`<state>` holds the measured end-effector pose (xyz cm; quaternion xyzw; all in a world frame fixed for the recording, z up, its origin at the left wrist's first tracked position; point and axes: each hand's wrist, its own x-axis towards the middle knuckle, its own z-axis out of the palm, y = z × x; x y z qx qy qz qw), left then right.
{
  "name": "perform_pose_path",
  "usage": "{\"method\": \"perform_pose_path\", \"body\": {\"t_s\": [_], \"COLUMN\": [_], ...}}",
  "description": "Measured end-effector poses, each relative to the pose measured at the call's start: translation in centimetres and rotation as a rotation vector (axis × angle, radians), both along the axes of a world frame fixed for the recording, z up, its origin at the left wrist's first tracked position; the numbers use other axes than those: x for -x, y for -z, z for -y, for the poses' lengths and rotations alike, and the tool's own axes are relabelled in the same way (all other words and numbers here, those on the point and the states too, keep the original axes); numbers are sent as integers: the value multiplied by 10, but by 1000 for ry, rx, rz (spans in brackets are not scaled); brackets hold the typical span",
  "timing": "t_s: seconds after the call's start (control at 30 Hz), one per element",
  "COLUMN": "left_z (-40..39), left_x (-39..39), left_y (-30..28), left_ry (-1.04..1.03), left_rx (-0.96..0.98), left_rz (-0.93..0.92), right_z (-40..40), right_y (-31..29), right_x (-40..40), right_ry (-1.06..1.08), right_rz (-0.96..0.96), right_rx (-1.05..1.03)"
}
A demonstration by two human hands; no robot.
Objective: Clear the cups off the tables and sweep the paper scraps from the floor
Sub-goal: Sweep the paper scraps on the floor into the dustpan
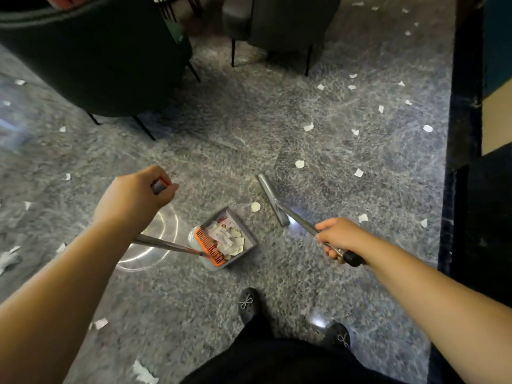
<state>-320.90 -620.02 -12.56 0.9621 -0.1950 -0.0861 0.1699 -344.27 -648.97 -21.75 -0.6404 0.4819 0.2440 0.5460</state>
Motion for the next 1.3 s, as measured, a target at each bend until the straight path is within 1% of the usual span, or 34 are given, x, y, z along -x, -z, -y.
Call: {"method": "perform_pose_path", "body": {"t_s": [0.1, 0.27, 0.37, 0.57, 0.67, 0.83, 0.97, 1.13, 1.3], "left_z": [-21, -43, -49, -52, -55, -57, -61, -61, -47], "left_x": [-20, -52, -65, -75, -79, -78, -74, -69, -58], "left_y": [7, 19, 23, 31, 33, 36, 36, 30, 25], "left_ry": [2, -34, -56, -45, -53, -34, -25, -32, 13], "left_rx": [-34, -70, -90, -133, -145, -112, -104, -41, -27], "left_rz": [0, -10, -16, 17, 24, 48, 49, 34, 14], "right_z": [-5, -17, -26, -51, -70, -93, -99, -94, -77], "right_y": [9, 27, 31, 30, 29, 25, 16, -3, -19], "right_x": [-29, -74, -95, -128, -135, -134, -123, -99, -75], "right_ry": [-13, -162, -224, -423, -449, -562, -513, -470, -346], "right_rz": [-41, -129, -159, -164, -150, -134, -123, -89, -54], "right_rx": [17, 81, 66, 17, -44, -95, -147, -139, -119]}}
